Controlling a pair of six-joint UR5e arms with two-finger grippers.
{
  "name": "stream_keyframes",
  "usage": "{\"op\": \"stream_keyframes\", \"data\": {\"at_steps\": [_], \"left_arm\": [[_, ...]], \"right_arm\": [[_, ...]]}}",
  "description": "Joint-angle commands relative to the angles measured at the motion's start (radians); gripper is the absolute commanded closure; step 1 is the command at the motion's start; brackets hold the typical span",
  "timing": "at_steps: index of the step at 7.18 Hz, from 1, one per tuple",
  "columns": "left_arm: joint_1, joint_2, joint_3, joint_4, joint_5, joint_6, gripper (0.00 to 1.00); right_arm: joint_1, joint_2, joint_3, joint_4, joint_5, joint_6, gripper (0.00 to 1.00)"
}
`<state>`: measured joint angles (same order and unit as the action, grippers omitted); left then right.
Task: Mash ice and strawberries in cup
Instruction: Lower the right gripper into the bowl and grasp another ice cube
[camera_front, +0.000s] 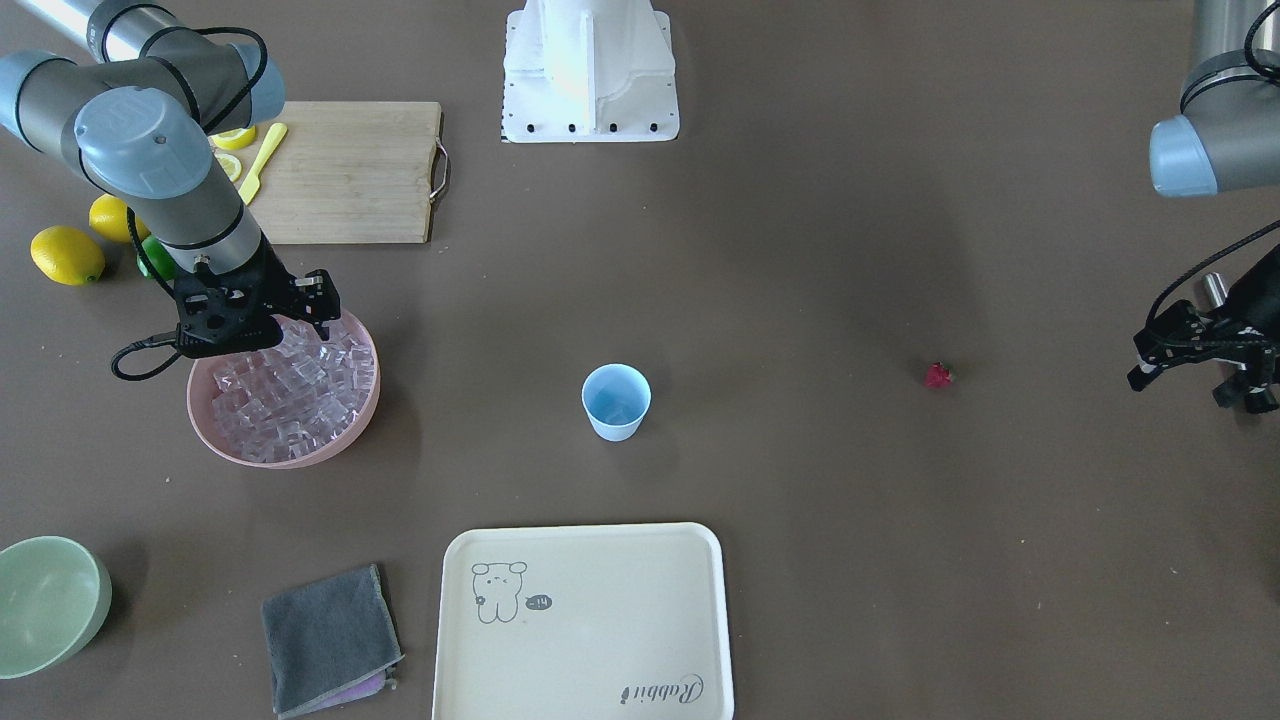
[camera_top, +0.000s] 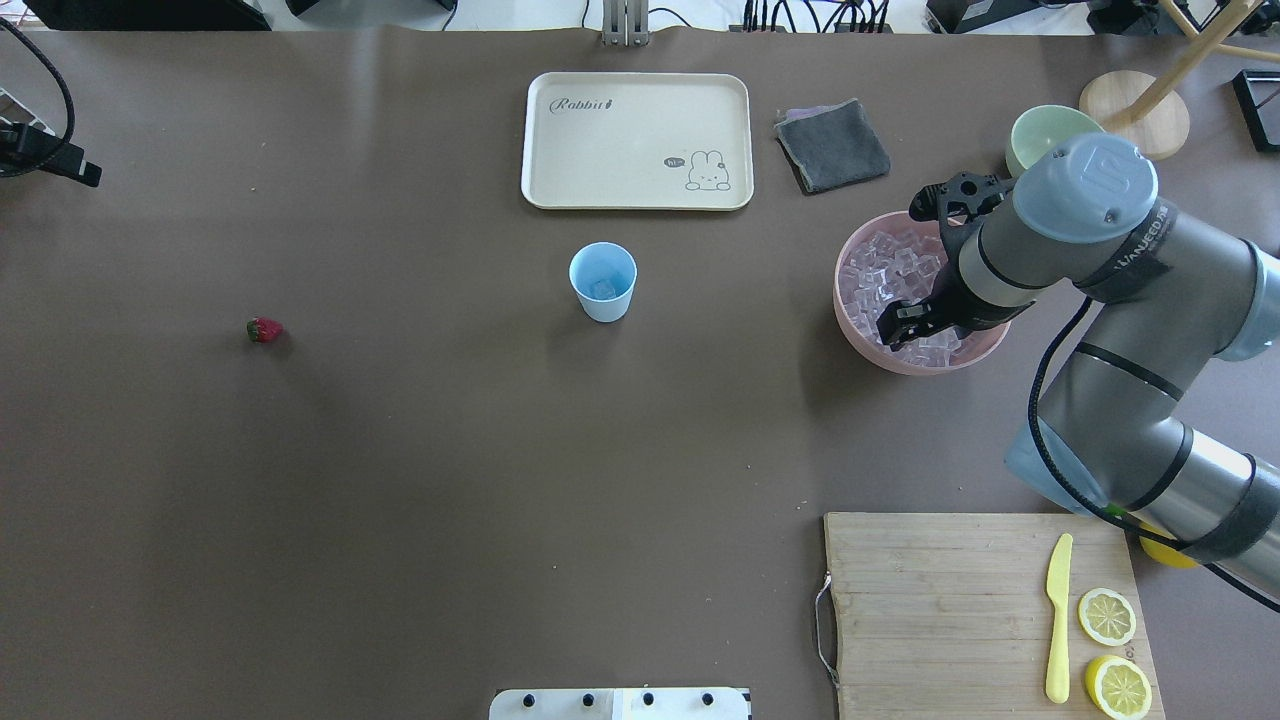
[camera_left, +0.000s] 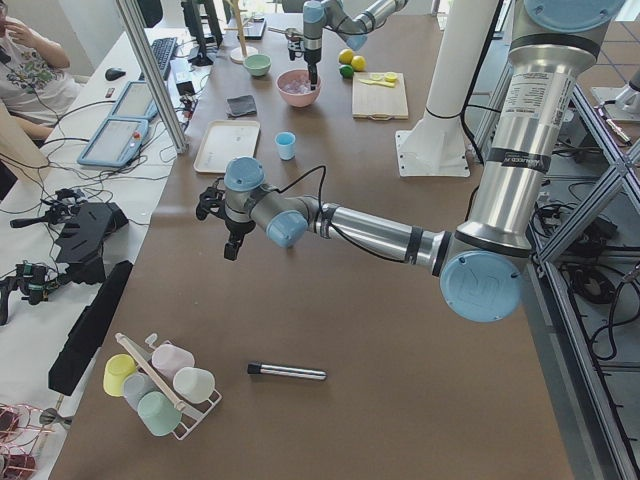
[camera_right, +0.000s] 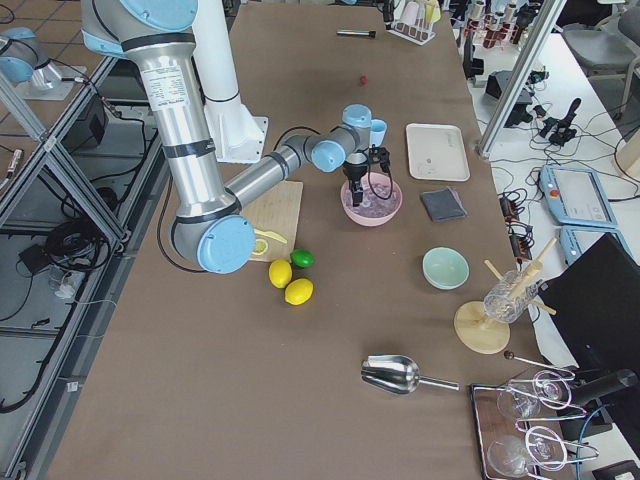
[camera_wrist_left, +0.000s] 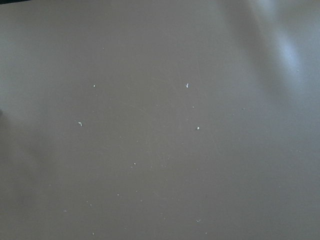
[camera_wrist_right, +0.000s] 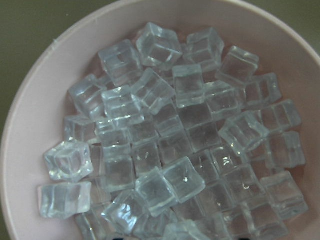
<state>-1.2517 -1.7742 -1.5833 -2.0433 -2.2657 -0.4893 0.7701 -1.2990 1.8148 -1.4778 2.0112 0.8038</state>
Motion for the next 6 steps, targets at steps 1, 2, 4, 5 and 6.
{"op": "stream_keyframes", "data": {"at_steps": [1, 2, 4, 5, 6], "left_arm": [[0.0, -0.001, -0.001, 0.0, 0.0, 0.0, 0.02], [0.0, -0.001, -0.003, 0.0, 0.0, 0.0, 0.02], [0.0, -0.005, 0.0, 0.0, 0.0, 0.001, 0.02], [0.0, -0.01, 0.002, 0.0, 0.0, 0.0, 0.02], [0.0, -0.01, 0.003, 0.0, 0.0, 0.0, 0.02]], "right_arm": [[0.0, -0.005, 0.0, 0.001, 0.0, 0.0, 0.19], [0.0, -0.005, 0.0, 0.001, 0.0, 0.0, 0.21], [-0.002, 0.006, 0.006, 0.001, 0.0, 0.0, 0.28], [-0.003, 0.006, 0.0, 0.002, -0.003, 0.0, 0.31], [-0.003, 0.006, 0.0, 0.002, -0.008, 0.0, 0.31]]}}
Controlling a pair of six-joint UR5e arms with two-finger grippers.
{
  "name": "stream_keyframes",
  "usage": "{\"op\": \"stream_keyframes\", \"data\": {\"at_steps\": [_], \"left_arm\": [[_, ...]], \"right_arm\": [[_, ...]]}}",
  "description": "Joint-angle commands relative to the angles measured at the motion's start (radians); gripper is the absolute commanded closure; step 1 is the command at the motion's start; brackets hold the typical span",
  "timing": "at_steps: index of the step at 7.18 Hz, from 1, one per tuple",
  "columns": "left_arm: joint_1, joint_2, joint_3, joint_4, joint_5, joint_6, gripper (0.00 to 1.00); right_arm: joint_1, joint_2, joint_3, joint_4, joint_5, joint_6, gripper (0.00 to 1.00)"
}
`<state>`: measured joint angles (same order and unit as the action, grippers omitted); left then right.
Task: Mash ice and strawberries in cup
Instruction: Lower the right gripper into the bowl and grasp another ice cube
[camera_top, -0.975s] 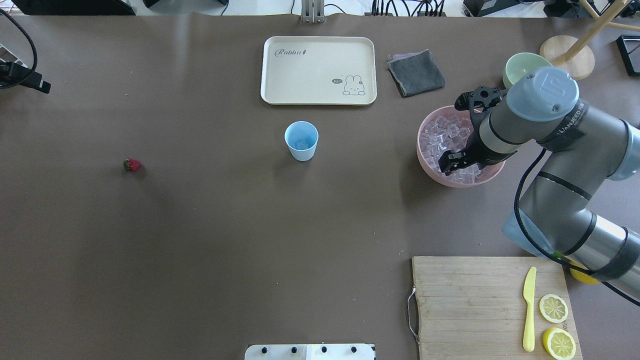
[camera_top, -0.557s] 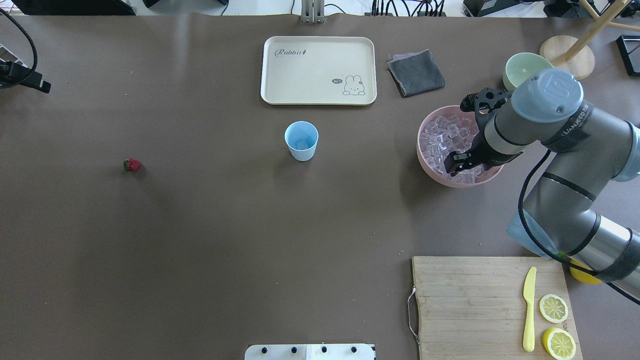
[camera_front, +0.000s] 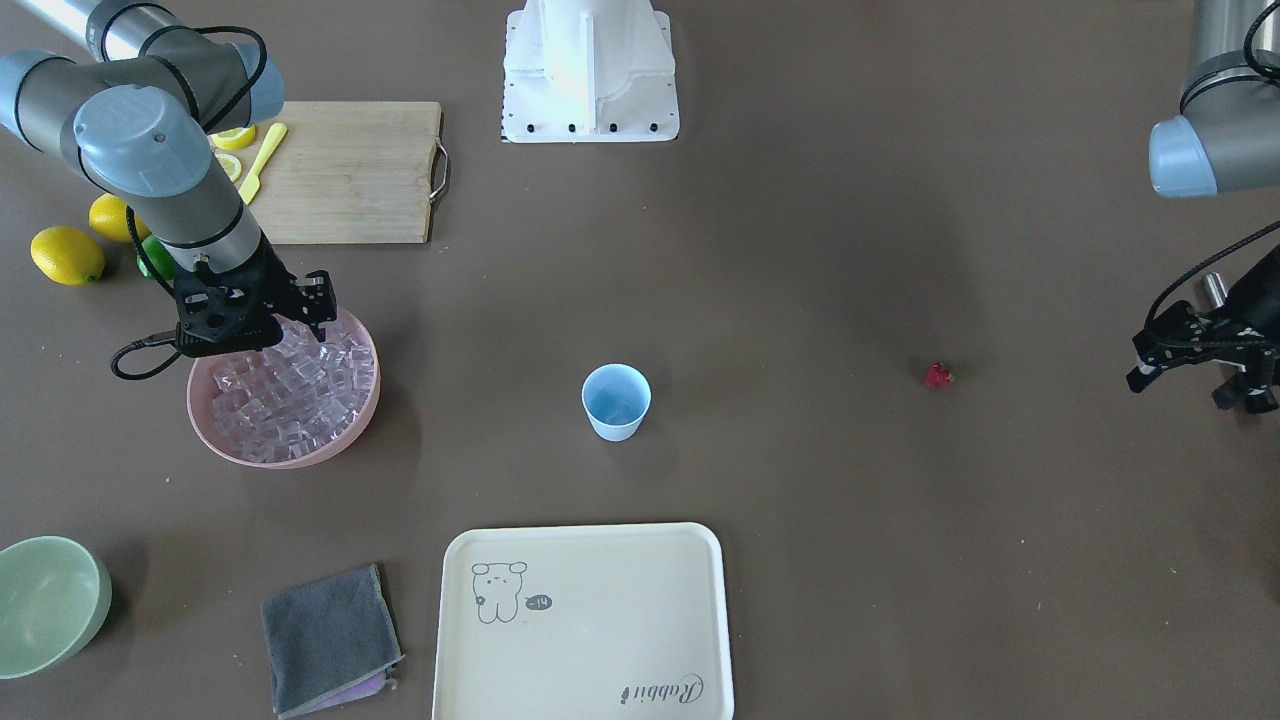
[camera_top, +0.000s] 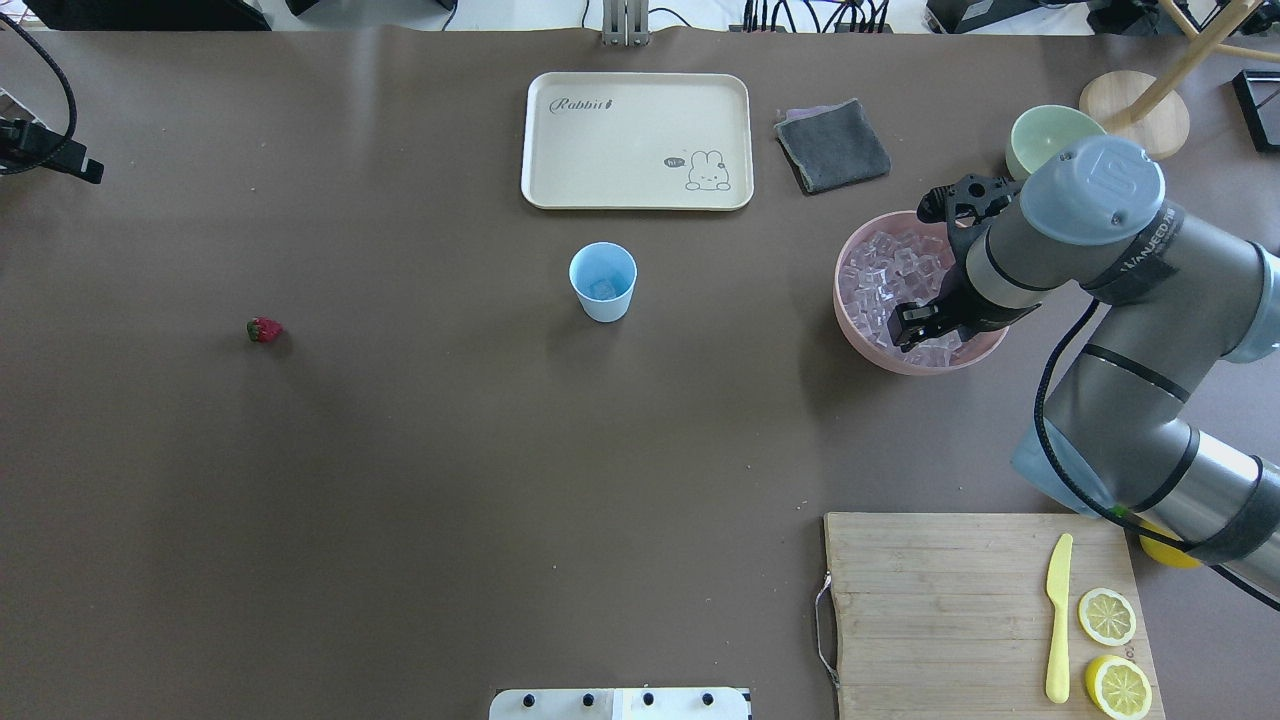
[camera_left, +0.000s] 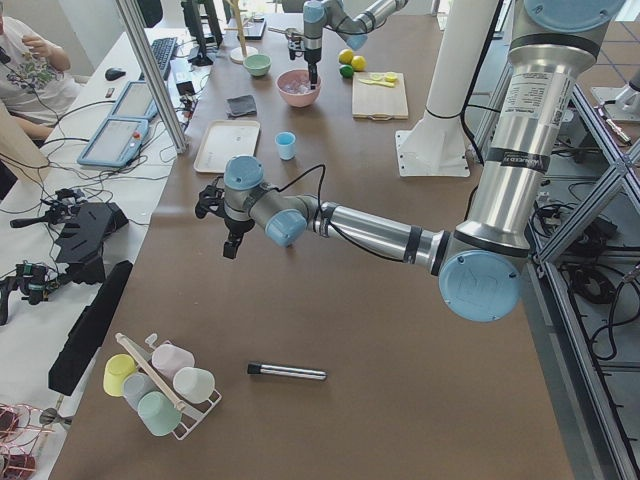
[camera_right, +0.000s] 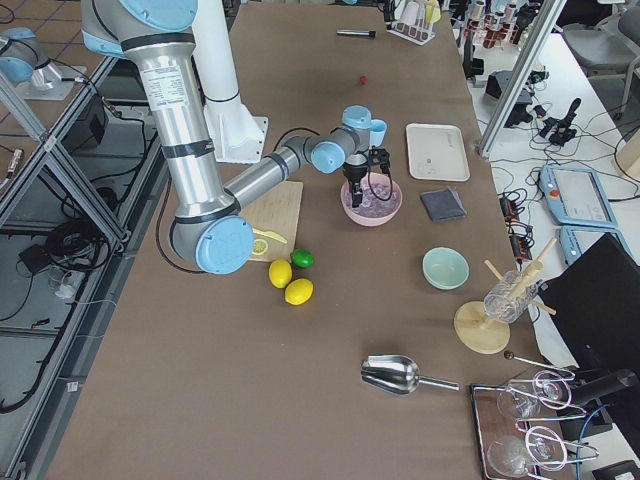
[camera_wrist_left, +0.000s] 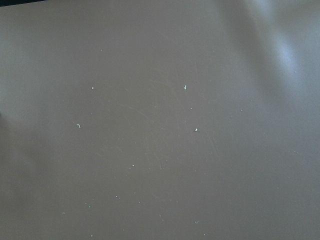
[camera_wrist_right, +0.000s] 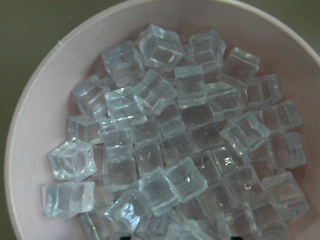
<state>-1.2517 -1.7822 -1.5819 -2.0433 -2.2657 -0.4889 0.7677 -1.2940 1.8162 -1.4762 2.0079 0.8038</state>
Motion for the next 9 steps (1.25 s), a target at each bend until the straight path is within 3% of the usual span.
{"op": "stream_keyframes", "data": {"at_steps": [1, 4, 9], "left_arm": [[0.0, -0.002, 0.002, 0.0, 0.0, 0.0, 0.02], [0.0, -0.003, 0.002, 0.0, 0.0, 0.0, 0.02], [0.0, -0.011, 0.005, 0.002, 0.0, 0.001, 0.03]], "right_arm": [[-0.001, -0.004, -0.003, 0.001, -0.008, -0.002, 0.3], [-0.002, -0.002, -0.003, 0.001, -0.009, 0.0, 0.34], [-0.005, -0.001, 0.0, 0.001, -0.024, 0.006, 0.52]]}}
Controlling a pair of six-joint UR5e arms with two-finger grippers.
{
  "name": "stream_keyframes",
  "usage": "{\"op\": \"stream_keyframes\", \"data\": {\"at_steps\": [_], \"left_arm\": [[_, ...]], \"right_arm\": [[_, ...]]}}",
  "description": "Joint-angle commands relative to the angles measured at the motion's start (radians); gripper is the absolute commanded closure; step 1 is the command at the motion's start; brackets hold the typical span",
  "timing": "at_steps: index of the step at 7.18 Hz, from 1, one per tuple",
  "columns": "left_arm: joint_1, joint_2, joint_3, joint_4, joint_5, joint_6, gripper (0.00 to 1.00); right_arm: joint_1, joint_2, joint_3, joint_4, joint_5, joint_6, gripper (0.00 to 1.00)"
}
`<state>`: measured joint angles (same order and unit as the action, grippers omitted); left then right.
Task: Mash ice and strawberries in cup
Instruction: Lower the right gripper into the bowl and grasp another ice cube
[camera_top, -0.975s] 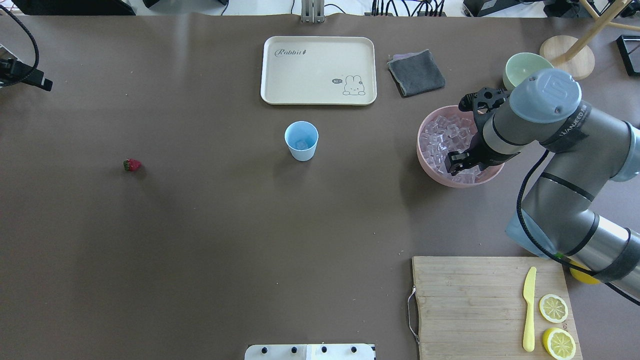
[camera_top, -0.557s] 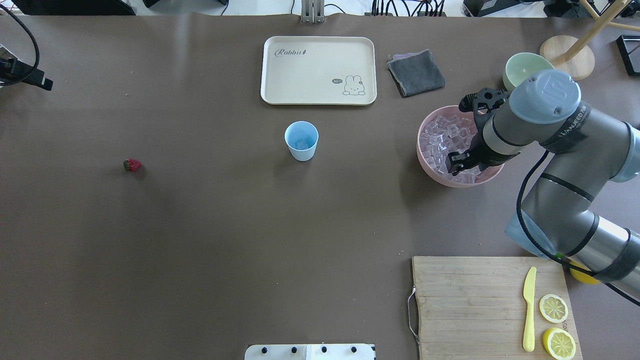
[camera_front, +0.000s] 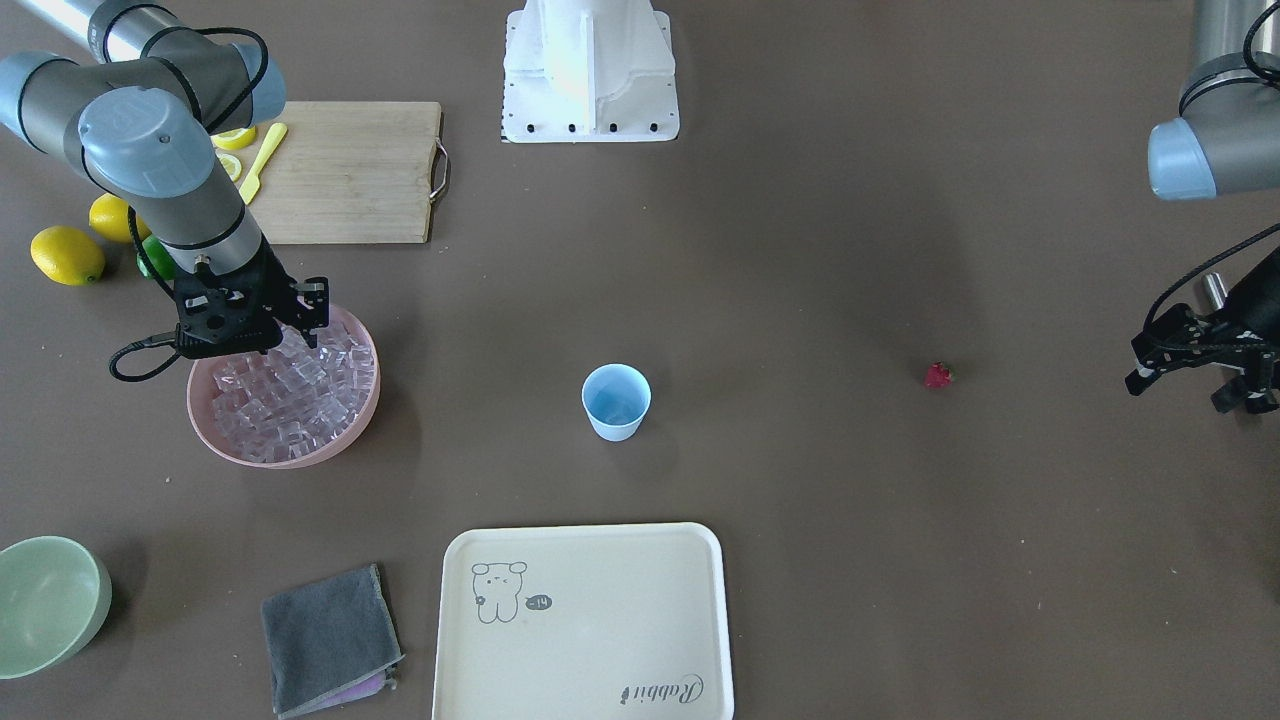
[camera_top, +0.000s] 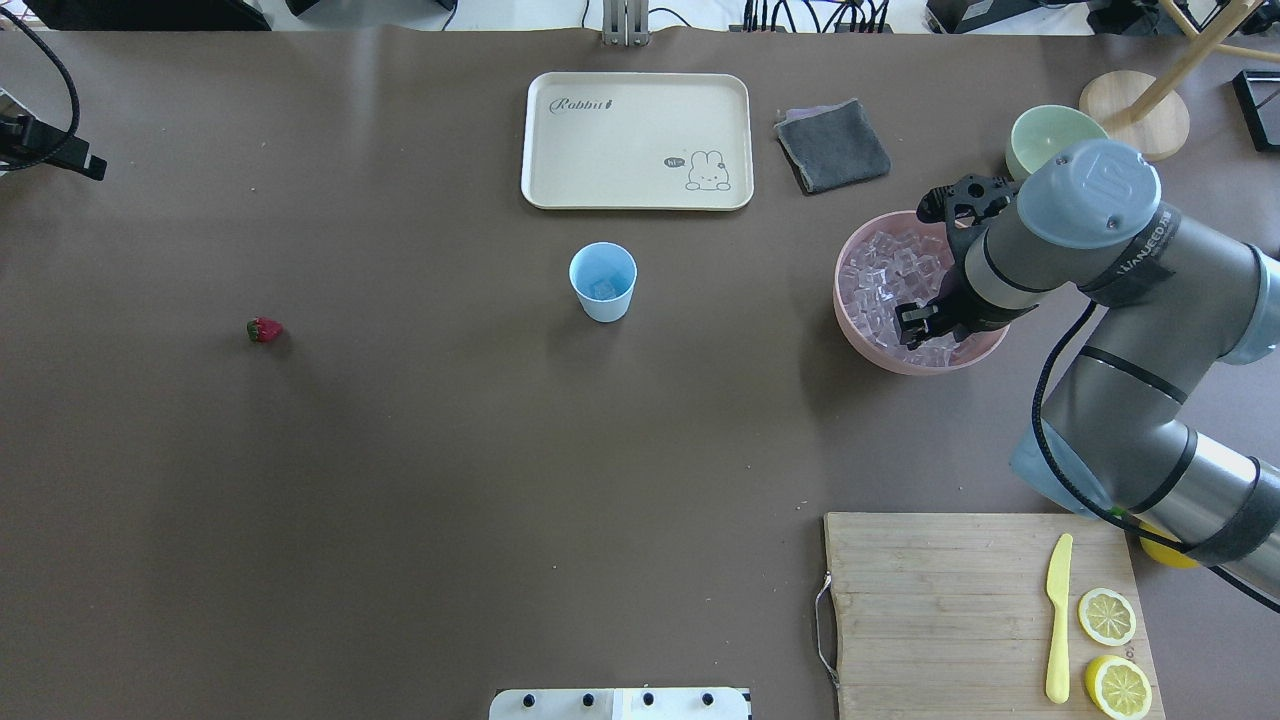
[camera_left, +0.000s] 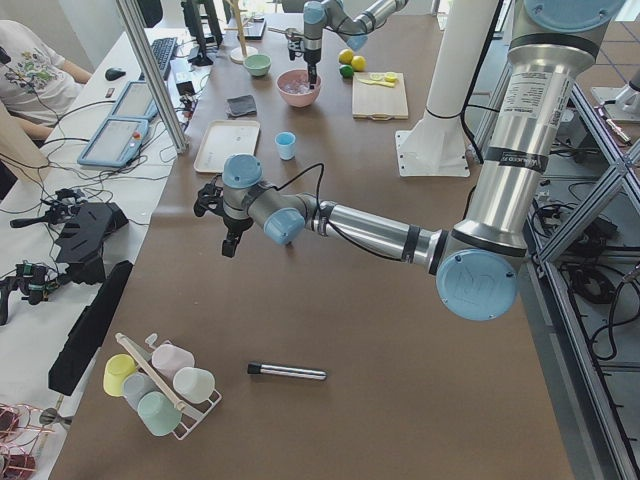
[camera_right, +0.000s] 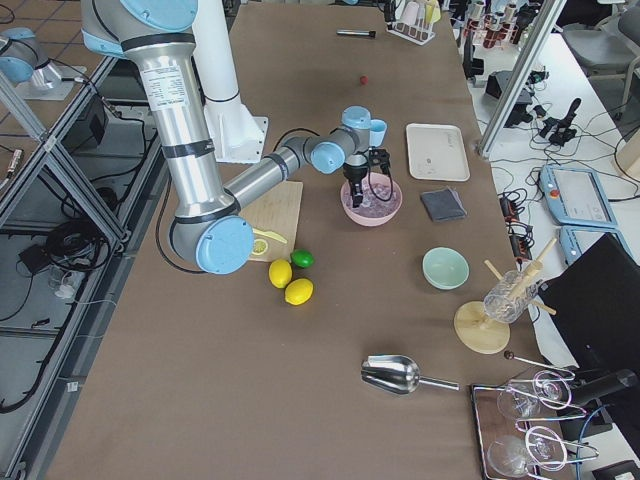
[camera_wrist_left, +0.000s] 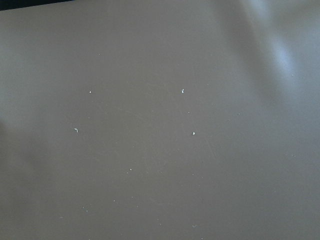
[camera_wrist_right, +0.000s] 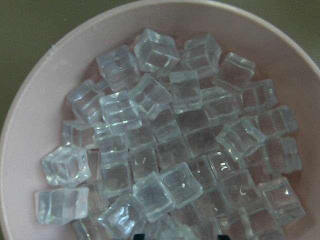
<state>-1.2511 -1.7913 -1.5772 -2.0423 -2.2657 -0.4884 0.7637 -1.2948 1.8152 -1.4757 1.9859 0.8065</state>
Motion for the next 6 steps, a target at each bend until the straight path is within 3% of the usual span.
{"op": "stream_keyframes", "data": {"at_steps": [1, 5, 6], "left_arm": [[0.001, -0.002, 0.0, -0.001, 0.0, -0.001, 0.02], [0.001, 0.0, 0.0, -0.001, 0.0, -0.001, 0.02], [0.001, 0.0, 0.0, -0.001, 0.0, -0.001, 0.02]], "right_arm": [[-0.001, -0.001, 0.001, 0.002, -0.007, 0.003, 0.55], [-0.001, -0.001, 0.009, 0.0, -0.009, 0.005, 0.66], [0.0, 0.0, 0.012, 0.0, -0.007, 0.005, 0.77]]}}
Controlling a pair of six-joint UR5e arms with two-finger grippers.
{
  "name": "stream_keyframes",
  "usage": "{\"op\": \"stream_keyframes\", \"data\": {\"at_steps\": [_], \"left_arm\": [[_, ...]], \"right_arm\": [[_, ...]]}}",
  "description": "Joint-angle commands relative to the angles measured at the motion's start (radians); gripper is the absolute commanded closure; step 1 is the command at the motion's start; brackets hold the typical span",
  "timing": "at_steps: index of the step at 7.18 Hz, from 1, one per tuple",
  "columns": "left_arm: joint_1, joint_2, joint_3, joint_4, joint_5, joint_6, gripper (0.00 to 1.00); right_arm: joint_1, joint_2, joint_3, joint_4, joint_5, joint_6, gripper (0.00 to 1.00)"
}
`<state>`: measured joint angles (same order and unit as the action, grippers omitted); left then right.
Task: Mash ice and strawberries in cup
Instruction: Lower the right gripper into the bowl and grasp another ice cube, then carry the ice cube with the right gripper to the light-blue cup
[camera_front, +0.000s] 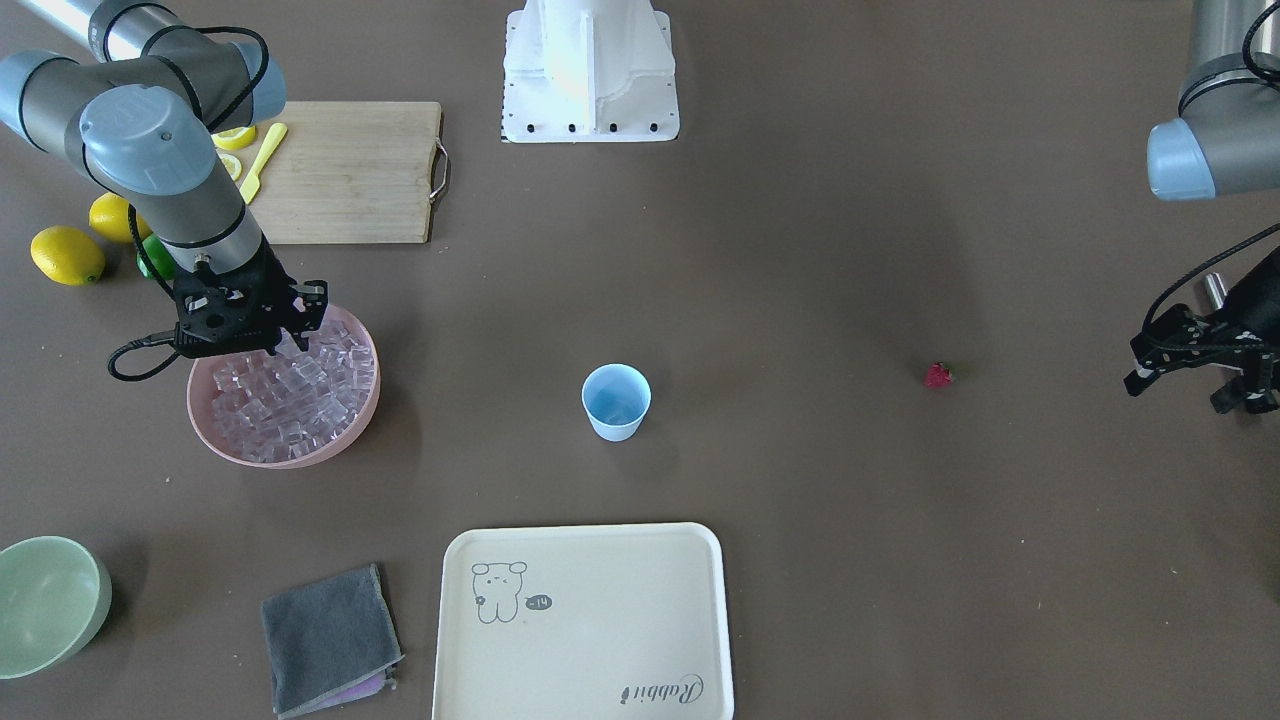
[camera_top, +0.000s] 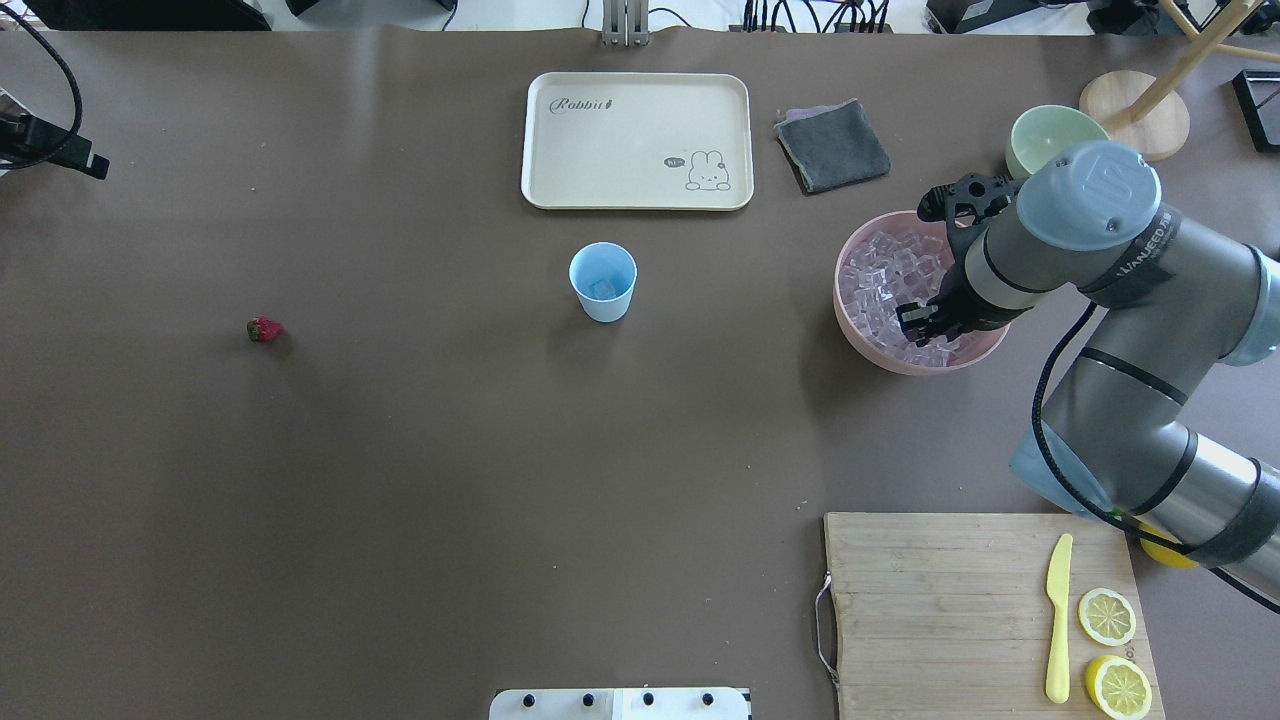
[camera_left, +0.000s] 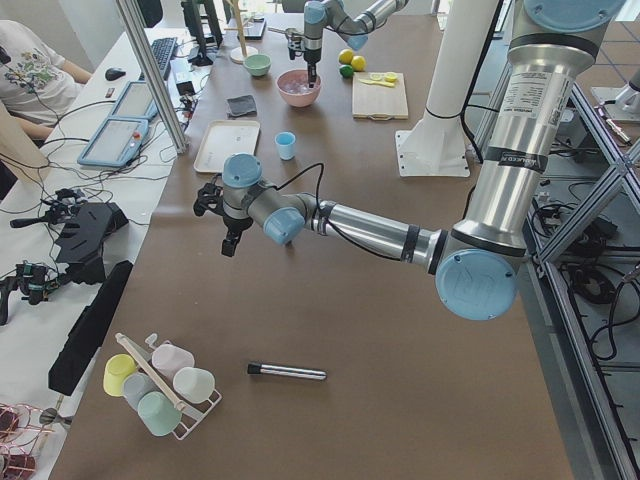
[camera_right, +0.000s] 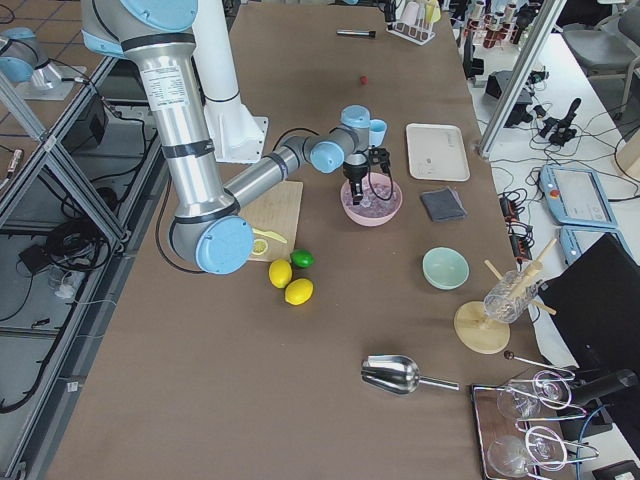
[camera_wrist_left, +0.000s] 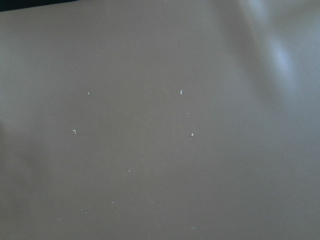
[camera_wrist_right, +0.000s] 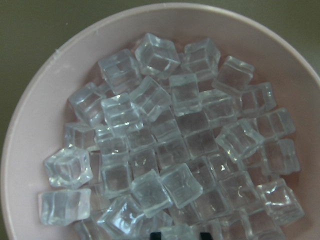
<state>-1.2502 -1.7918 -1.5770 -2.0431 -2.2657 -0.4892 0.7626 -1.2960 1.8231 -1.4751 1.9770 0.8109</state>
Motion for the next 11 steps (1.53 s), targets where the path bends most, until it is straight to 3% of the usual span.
{"op": "stream_keyframes", "data": {"at_steps": [1, 2, 5, 7, 8, 9, 11], "left_arm": [[0.0, 0.0, 0.0, 0.0, 0.0, 0.0, 0.03], [0.0, 0.002, -0.001, 0.0, 0.0, 0.0, 0.02], [0.0, 0.003, -0.006, 0.0, 0.0, 0.0, 0.02], [0.0, 0.005, -0.008, 0.0, 0.0, -0.002, 0.02], [0.0, 0.006, -0.008, 0.0, 0.0, -0.002, 0.02], [0.0, 0.005, -0.002, 0.0, 0.0, -0.002, 0.02], [0.0, 0.003, 0.003, 0.0, 0.0, 0.0, 0.02]], "right_arm": [[0.001, 0.001, 0.01, -0.002, 0.005, 0.001, 0.88], [0.003, 0.001, 0.016, -0.002, 0.005, 0.001, 1.0], [0.015, 0.013, 0.047, -0.032, 0.013, 0.001, 1.0], [0.046, 0.23, 0.064, -0.329, 0.051, 0.008, 1.0], [0.041, 0.33, 0.047, -0.415, 0.051, 0.057, 1.0], [0.017, 0.387, 0.01, -0.416, 0.048, 0.101, 1.0], [-0.052, 0.588, -0.168, -0.412, 0.014, 0.218, 1.0]]}}
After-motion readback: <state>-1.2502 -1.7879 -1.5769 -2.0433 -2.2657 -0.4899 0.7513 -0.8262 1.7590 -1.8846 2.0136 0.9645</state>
